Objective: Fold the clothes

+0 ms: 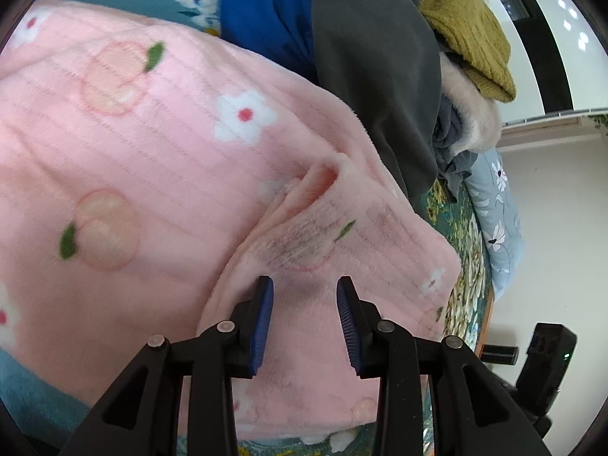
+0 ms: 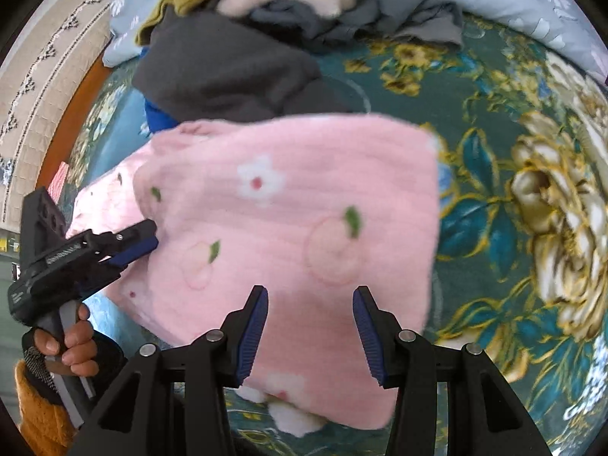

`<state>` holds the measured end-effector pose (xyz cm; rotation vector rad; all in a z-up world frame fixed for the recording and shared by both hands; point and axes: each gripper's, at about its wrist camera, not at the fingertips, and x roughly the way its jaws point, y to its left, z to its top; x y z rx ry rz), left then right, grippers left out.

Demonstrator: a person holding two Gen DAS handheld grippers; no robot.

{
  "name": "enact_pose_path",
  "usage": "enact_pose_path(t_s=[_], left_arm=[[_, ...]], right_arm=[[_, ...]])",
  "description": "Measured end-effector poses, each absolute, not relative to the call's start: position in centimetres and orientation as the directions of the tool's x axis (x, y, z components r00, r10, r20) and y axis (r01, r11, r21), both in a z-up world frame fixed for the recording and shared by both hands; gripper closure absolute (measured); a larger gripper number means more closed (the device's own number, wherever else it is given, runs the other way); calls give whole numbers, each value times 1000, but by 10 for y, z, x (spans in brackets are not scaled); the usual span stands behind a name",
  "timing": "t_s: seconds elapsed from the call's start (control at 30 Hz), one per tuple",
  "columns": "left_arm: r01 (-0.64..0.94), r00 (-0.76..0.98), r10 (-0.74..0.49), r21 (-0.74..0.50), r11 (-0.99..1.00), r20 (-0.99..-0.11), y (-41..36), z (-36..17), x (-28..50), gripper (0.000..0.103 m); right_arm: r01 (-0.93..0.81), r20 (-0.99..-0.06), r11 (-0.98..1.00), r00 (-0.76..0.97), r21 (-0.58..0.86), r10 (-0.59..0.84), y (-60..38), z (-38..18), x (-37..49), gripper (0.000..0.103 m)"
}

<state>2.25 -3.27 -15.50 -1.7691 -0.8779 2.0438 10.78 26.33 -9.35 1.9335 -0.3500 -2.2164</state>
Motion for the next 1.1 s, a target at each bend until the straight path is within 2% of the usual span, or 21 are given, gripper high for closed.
enact_pose_path(t_s=[0.13,0.3,0.43,0.6,0.67,0.77,1.0,1.1], left_arm=[[183,-256,600,-647,-740,-758,-49,-153,25,59],[207,-355,617,-703,-680,-702,-75,-139,35,59],[228,-513,624,-795,-562,-589,-124,-114,47,59],[303,-721,473,-844,-443,-507,-242,-87,85,57],[350,-783,392,-863,-364,-483,-292,-89,104,50],[449,-795,319,-854,-262,-516,-342,-112,117,49],[627,-702,331,-767,-133,-631,-368,-186,114,41],[627,-700,379,-775,-82,-606,-362,-208,110,36]], right_arm=[[-46,-953,-957,-122,285,-278,252,-98,116,53],[-73,-959,-962,-128,263,-253,248,-99,127,53],[-74,-965,-966,-113,246,-237,243,-101,132,53],[-54,-966,-969,-105,243,-237,233,-101,132,53],[-37,-967,-971,-106,238,-233,226,-98,132,53],[-21,-968,-973,-109,229,-225,220,-94,132,53],[-40,-975,-980,-117,194,-188,220,-85,131,53],[-62,-979,-981,-100,184,-177,222,-86,132,53]])
